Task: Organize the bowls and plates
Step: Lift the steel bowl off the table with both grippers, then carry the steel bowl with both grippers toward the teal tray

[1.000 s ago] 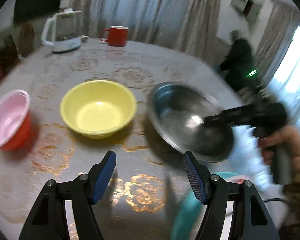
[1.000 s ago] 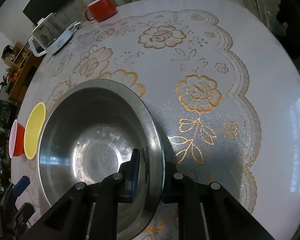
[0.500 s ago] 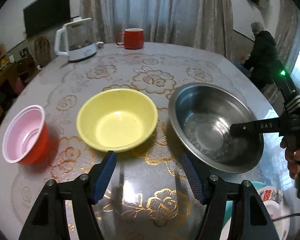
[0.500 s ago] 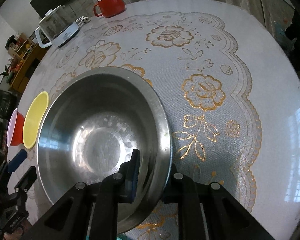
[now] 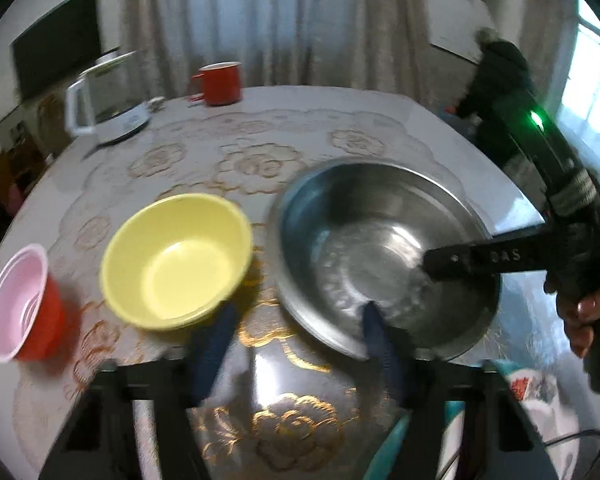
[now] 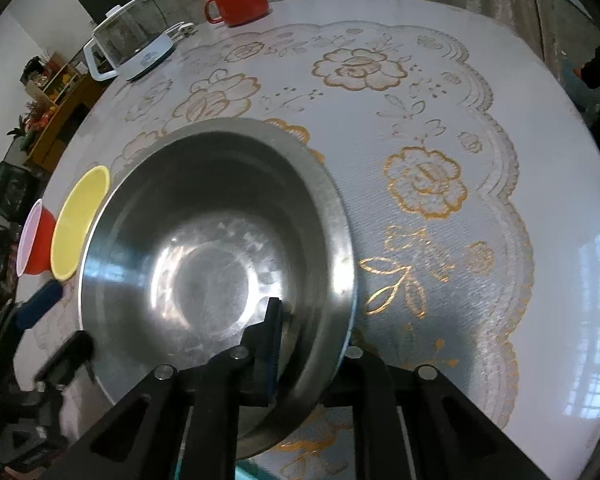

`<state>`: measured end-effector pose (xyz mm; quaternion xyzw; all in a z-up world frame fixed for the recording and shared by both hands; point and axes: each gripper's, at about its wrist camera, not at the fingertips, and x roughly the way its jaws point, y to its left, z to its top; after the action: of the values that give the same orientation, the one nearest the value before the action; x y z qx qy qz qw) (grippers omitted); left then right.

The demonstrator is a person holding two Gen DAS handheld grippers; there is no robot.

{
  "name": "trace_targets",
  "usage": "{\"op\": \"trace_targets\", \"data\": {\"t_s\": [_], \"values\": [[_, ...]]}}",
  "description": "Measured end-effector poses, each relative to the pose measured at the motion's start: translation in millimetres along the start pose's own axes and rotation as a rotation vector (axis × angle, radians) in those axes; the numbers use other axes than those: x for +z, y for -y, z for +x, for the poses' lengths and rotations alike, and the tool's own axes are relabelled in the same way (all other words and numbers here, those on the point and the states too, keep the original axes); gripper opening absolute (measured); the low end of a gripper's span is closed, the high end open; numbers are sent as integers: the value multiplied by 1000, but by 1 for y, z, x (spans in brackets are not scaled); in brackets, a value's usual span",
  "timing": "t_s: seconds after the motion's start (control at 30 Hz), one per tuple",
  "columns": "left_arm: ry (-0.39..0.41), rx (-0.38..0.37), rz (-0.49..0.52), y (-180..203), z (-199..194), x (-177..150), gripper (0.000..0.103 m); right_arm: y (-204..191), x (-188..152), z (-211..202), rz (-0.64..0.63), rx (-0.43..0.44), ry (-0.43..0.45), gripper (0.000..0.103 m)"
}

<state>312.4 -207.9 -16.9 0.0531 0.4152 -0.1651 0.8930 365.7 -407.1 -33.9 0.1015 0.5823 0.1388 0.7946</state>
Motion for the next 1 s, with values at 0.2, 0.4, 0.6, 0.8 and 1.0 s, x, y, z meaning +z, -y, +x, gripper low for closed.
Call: {"op": "trace_targets", "data": {"t_s": [0.2,0.4,0.6,0.8,1.0], "values": [[10,9,37,9,-3,-7,35,-7,-10,-9,-24,-30,6,10],[74,-36,50,15,-35,-17,15,-18,-25,-33,-49,-79,34,10],[122,-72,82,23,-72,-41,16,-78,-39,-67,-157,-69,65,10],[156,40,-94,-40,-103,-79,42,-109,-51,-66,-175,-73,82,10],[74,84,-299,-115,-103,-125,47,-155,-75,-55,-256,3,14,9]]}}
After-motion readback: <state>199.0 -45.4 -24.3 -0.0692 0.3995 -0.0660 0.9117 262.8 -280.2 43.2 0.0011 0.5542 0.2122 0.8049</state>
